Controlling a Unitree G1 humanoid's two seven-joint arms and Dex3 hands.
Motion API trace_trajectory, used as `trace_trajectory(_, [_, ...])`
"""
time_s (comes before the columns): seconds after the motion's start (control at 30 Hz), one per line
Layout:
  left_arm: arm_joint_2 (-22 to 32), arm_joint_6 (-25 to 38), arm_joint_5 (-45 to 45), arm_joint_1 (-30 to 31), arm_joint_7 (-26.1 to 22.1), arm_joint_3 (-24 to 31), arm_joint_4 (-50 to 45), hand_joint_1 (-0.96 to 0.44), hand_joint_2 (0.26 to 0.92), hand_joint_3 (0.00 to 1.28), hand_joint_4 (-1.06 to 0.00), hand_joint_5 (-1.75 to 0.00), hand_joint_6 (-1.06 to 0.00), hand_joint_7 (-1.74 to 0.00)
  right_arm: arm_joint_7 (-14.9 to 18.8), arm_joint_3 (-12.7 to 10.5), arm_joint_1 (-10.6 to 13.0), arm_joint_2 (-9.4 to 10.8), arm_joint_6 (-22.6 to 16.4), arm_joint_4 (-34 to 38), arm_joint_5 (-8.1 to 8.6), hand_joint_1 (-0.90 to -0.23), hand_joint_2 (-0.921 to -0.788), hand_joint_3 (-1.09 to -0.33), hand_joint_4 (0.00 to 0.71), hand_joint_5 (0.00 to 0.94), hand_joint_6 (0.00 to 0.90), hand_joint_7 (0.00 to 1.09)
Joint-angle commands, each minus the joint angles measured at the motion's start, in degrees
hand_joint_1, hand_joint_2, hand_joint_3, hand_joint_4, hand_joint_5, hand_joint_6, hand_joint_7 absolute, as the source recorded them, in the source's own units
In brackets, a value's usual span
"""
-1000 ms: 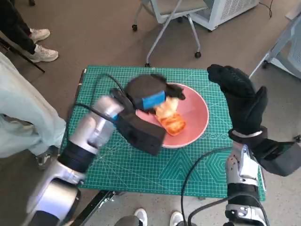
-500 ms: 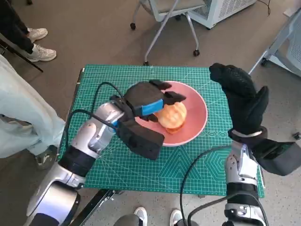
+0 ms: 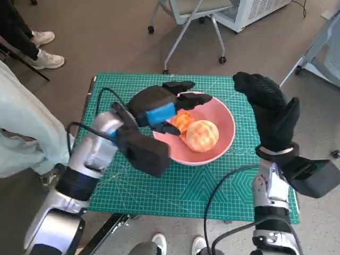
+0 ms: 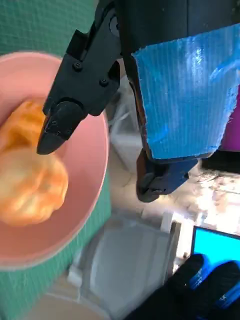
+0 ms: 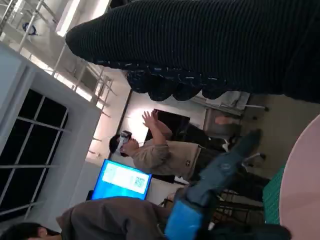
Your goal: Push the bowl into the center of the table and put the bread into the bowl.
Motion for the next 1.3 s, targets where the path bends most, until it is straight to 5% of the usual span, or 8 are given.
trace_trajectory(0.03, [-0.25, 3.22, -11.01, 2.96, -5.26, 4.98, -4.59, -0.33, 0.886, 0.0, -0.07, 0.0, -0.22, 0.0, 0.06, 0.24, 0.65, -0.05, 1.01, -0.63, 0.07, -0.69, -0.921, -0.729, 0.221, 0.004, 0.051, 0.53])
trace_trajectory(0.27, [-3.64, -0.13, -22.42, 6.84, -4.8, 11.5, -8.06, -0.29, 0.885, 0.0, -0.04, 0.0, -0.2, 0.0, -0.5, 0.71, 0.92, -0.15, 3.06, -4.05, 0.23, -0.69, -0.921, -0.729, 0.221, 0.004, 0.052, 0.53])
trace_trajectory(0.5, [-13.07, -11.61, -27.85, 9.51, 3.73, 16.94, -7.74, -0.4, 0.915, 0.1, -0.07, -0.02, -0.23, -0.03, -2.51, 2.0, 0.93, -0.09, 6.23, -9.72, -0.91, -0.687, -0.921, -0.732, 0.219, 0.002, 0.047, 0.53])
trace_trajectory(0.63, [-17.42, -15.19, -30.63, 10.24, 5.64, 18.12, -5.32, -0.53, 0.918, 0.27, -0.09, -0.05, -0.06, -0.38, -2.98, 2.42, 0.37, -0.5, 7.19, -10.84, -1.21, -0.689, -0.921, -0.736, 0.216, 0.0, 0.029, 0.55])
trace_trajectory(0.77, [-18.68, -17.75, -31.23, 10.31, 5.48, 18.51, -2.83, -0.58, 0.92, 0.38, -0.1, -0.06, -0.02, -0.48, -3.24, 2.67, -0.29, -0.68, 7.47, -11.19, -1.75, -0.696, -0.921, -0.739, 0.216, 0.001, 0.012, 0.57])
trace_trajectory(1.3, [-17.59, -11.1, -36.77, 11.15, 0.22, 18.25, -5.44, -0.6, 0.921, 0.55, -0.05, -0.03, 0.0, -0.4, -3.69, 3.1, -1.96, -2.25, 8.24, -12.28, -3.31, -0.693, -0.921, -0.745, 0.208, 0.0, -0.001, 0.61])
